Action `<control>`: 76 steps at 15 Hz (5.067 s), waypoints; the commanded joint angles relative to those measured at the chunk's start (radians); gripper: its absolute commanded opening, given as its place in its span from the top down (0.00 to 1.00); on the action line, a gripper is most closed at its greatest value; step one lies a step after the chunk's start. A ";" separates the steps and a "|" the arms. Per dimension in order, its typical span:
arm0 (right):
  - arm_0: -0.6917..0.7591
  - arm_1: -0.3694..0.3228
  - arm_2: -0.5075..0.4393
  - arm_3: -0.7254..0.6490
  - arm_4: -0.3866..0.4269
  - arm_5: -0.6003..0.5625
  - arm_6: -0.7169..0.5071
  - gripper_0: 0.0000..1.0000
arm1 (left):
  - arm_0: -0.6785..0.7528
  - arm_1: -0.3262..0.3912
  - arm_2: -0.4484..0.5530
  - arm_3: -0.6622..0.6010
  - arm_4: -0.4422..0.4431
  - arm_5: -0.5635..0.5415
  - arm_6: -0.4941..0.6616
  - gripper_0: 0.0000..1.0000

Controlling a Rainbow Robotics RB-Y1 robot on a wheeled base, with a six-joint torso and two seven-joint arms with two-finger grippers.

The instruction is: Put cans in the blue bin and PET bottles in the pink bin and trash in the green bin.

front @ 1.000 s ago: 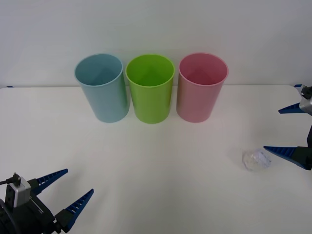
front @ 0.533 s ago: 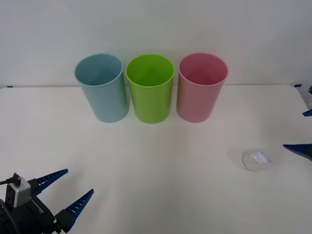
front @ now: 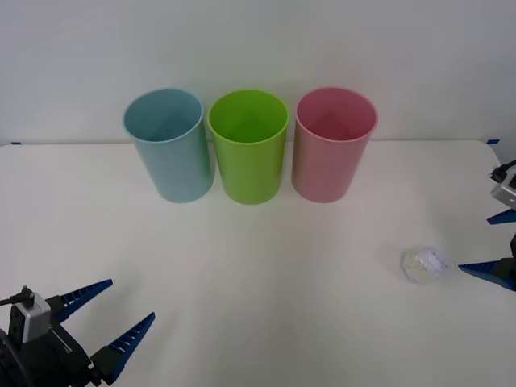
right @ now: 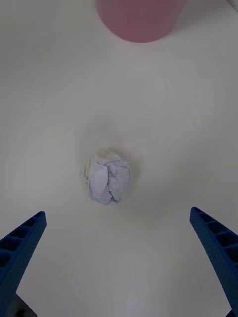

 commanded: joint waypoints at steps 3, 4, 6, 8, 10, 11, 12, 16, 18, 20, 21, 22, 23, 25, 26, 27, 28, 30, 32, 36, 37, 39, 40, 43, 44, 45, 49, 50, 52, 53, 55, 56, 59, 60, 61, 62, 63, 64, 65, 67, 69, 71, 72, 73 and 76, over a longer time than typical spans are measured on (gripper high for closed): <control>0.030 0.001 -0.011 0.031 0.002 0.000 0.016 0.00 | 0.000 0.000 0.000 0.000 0.000 0.000 0.000 0.00; 0.041 0.005 -0.016 0.033 0.002 0.000 0.016 0.00 | 0.000 0.000 0.000 0.000 0.000 0.000 0.000 0.00; 0.049 0.025 -0.024 0.045 0.000 0.000 0.027 0.00 | 0.000 0.000 0.000 0.000 0.000 0.000 0.000 0.00; 0.047 0.050 -0.024 0.073 0.005 0.000 0.044 0.00 | 0.000 0.000 0.000 0.000 0.000 0.000 0.000 0.00; 0.047 0.065 -0.022 0.093 0.020 0.000 0.064 0.00 | 0.000 0.000 0.000 0.000 0.000 0.000 0.000 0.00; 0.047 0.073 -0.022 0.099 0.028 0.000 0.070 0.00 | 0.000 0.000 0.000 0.000 0.000 0.000 0.000 0.00; 0.046 0.085 -0.022 0.102 0.044 0.000 0.077 0.00 | 0.000 0.000 0.000 0.000 0.000 0.000 0.000 0.00; 0.020 0.152 -0.010 0.145 0.095 0.000 0.102 0.00 | 0.000 0.000 0.000 0.000 0.000 0.000 0.000 0.00; -0.003 0.168 0.005 0.171 0.117 0.000 0.110 0.00 | 0.000 0.000 0.000 0.000 0.000 0.000 0.000 0.00; -0.023 0.189 0.018 0.183 0.152 0.000 0.111 0.00 | 0.000 0.000 0.000 0.000 0.000 0.000 0.000 0.00; -0.036 0.197 0.024 0.199 0.158 0.000 0.113 0.00 | 0.000 0.000 0.000 0.000 0.000 0.000 0.000 0.00; -0.051 0.205 0.032 0.214 0.173 0.000 0.116 0.00 | 0.000 0.000 0.000 0.000 0.000 0.000 0.000 0.00; -0.068 0.223 0.035 0.234 0.198 0.000 0.122 0.00 | 0.000 0.000 0.000 0.000 0.000 0.000 0.000 0.00; -0.091 0.248 0.039 0.263 0.225 0.000 0.134 0.00 | 0.000 0.000 0.000 0.000 0.000 0.000 0.000 0.00; -0.101 0.255 0.045 0.278 0.238 0.000 0.140 0.00 | 0.000 0.000 0.000 0.000 0.000 0.000 0.000 0.00; -0.105 0.257 0.059 0.288 0.242 0.000 0.142 0.00 | 0.000 0.000 0.000 0.000 0.000 0.000 0.000 0.00; -0.111 0.255 0.071 0.303 0.252 0.000 0.142 0.00 | 0.000 0.000 0.000 0.000 0.000 0.000 0.000 0.00; -0.121 0.264 0.078 0.320 0.262 0.000 0.145 0.00 | 0.000 0.000 0.000 0.000 0.000 0.000 0.000 0.00; -0.132 0.275 0.081 0.332 0.271 0.000 0.150 0.00 | 0.000 0.000 0.000 0.000 0.000 0.000 0.000 0.00; -0.170 0.301 0.088 0.386 0.301 0.008 0.163 0.00 | 0.000 0.000 0.000 0.000 0.000 0.000 0.000 0.00; -0.175 0.301 0.099 0.404 0.307 0.026 0.166 0.00 | 0.000 0.000 0.000 0.000 0.000 0.000 0.000 0.00; -0.184 0.303 0.107 0.429 0.308 0.043 0.173 0.00 | 0.000 0.000 0.000 0.000 0.000 0.000 0.000 0.00; -0.195 0.304 0.111 0.442 0.313 0.049 0.176 0.00 | 0.000 0.000 0.000 0.000 0.000 0.000 0.000 0.00; -0.213 0.306 0.131 0.484 0.318 0.083 0.182 0.00 | 0.000 0.000 0.000 0.000 0.000 0.000 0.000 0.00; -0.217 0.307 0.137 0.493 0.321 0.095 0.183 0.00 | 0.000 0.000 0.000 0.000 0.000 0.000 0.000 0.00; -0.221 0.306 0.148 0.502 0.322 0.106 0.182 0.00 | 0.000 0.000 0.000 0.000 0.000 0.000 0.000 0.00; -0.224 0.307 0.171 0.527 0.324 0.143 0.183 0.00 | 0.000 0.000 0.000 0.000 0.000 0.000 0.000 0.00; -0.224 0.307 0.173 0.528 0.324 0.144 0.183 0.00 | 0.000 0.000 0.000 0.000 0.000 0.000 0.000 0.00; -0.224 0.307 0.173 0.528 0.324 0.144 0.183 0.00 | 0.000 0.000 0.000 0.000 0.000 0.000 0.000 0.00; -0.224 0.306 0.174 0.528 0.324 0.143 0.183 0.00 | 0.000 0.000 0.000 0.000 0.000 0.000 0.000 0.00; -0.224 0.307 0.176 0.528 0.324 0.143 0.189 0.00 | 0.000 0.000 0.000 0.000 0.000 0.000 0.000 0.00; -0.224 0.307 0.176 0.528 0.324 0.144 0.194 0.00 | 0.000 0.000 0.000 0.000 0.000 0.000 0.000 0.00; -0.224 0.307 0.176 0.528 0.330 0.152 0.209 0.96 | 0.000 0.000 0.000 0.000 0.000 0.000 0.000 0.00; -0.223 0.306 0.176 0.528 0.337 0.157 0.216 1.00 | 0.000 0.000 0.000 0.000 0.000 0.000 0.000 0.00; -0.224 0.307 0.176 0.528 0.344 0.160 0.220 1.00 | 0.000 0.000 0.000 0.000 0.000 0.000 0.000 0.00; -0.223 0.307 0.176 0.528 0.348 0.164 0.225 1.00 | 0.000 0.000 0.000 0.000 0.000 0.000 0.000 0.00; -0.223 0.307 0.176 0.530 0.356 0.170 0.234 1.00 | 0.000 0.000 0.000 0.000 0.000 0.000 0.000 0.00; -0.223 0.306 0.176 0.528 0.359 0.172 0.239 1.00 | 0.000 0.000 0.000 0.000 0.000 0.000 0.000 0.00; -0.223 0.306 0.177 0.528 0.359 0.173 0.245 1.00 | 0.000 0.000 0.000 0.000 0.000 0.000 0.000 0.00; -0.223 0.306 0.176 0.528 0.359 0.175 0.249 1.00 | 0.000 0.000 0.000 0.000 0.000 0.000 0.000 0.00; -0.223 0.307 0.176 0.528 0.360 0.175 0.251 1.00 | 0.000 0.000 0.000 0.000 0.000 0.000 0.000 0.00; -0.223 0.306 0.176 0.528 0.342 0.175 0.254 1.00 | 0.000 0.000 0.000 0.000 0.000 0.000 0.000 0.00; -0.223 0.306 0.171 0.516 0.330 0.173 0.255 1.00 | 0.000 0.000 0.000 0.000 0.000 0.000 0.000 0.00; -0.223 0.306 0.168 0.492 0.321 0.169 0.258 1.00 | 0.000 0.000 0.000 0.000 0.000 0.000 0.000 0.00; -0.178 0.306 0.110 0.383 0.250 0.109 0.272 1.00 | 0.000 0.000 0.000 0.000 0.000 0.000 0.000 0.00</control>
